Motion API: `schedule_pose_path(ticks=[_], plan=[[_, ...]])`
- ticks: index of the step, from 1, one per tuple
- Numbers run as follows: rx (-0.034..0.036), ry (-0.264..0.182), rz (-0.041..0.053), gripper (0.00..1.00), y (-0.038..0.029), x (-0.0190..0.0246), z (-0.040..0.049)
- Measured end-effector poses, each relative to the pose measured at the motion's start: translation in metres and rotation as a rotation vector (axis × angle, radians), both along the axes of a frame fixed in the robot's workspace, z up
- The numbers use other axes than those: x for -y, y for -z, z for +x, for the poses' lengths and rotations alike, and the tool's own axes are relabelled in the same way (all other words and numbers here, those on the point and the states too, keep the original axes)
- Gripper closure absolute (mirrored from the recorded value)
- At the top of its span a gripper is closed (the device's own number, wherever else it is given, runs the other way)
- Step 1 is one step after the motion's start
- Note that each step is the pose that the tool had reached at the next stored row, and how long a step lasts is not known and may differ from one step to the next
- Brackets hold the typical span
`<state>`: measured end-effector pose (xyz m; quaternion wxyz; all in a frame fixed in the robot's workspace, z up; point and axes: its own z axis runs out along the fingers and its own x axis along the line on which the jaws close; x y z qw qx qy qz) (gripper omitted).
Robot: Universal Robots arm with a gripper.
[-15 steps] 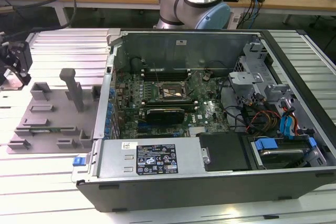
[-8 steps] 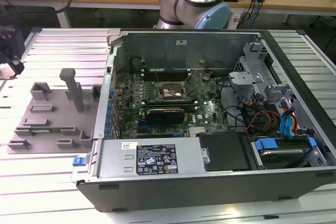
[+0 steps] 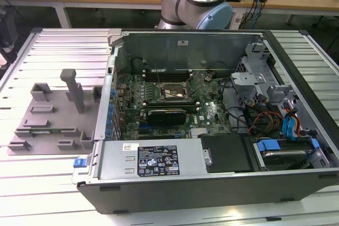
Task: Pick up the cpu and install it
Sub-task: 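Pick up the cpu and move it towards the insertion slot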
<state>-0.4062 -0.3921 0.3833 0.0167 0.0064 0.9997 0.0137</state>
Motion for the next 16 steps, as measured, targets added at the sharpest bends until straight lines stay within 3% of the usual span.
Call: schedule_pose_path(ticks=[1, 6, 16], plan=[[0.0000, 0.000, -0.0001, 0.46, -0.0038, 0.0000, 0.0000], [-0.0001, 0.000, -0.0004, 0.46, -0.0039, -0.0001, 0.0008], [-0.0001, 0.000, -0.0002, 0.46, -0.0039, -0.0001, 0.0146]])
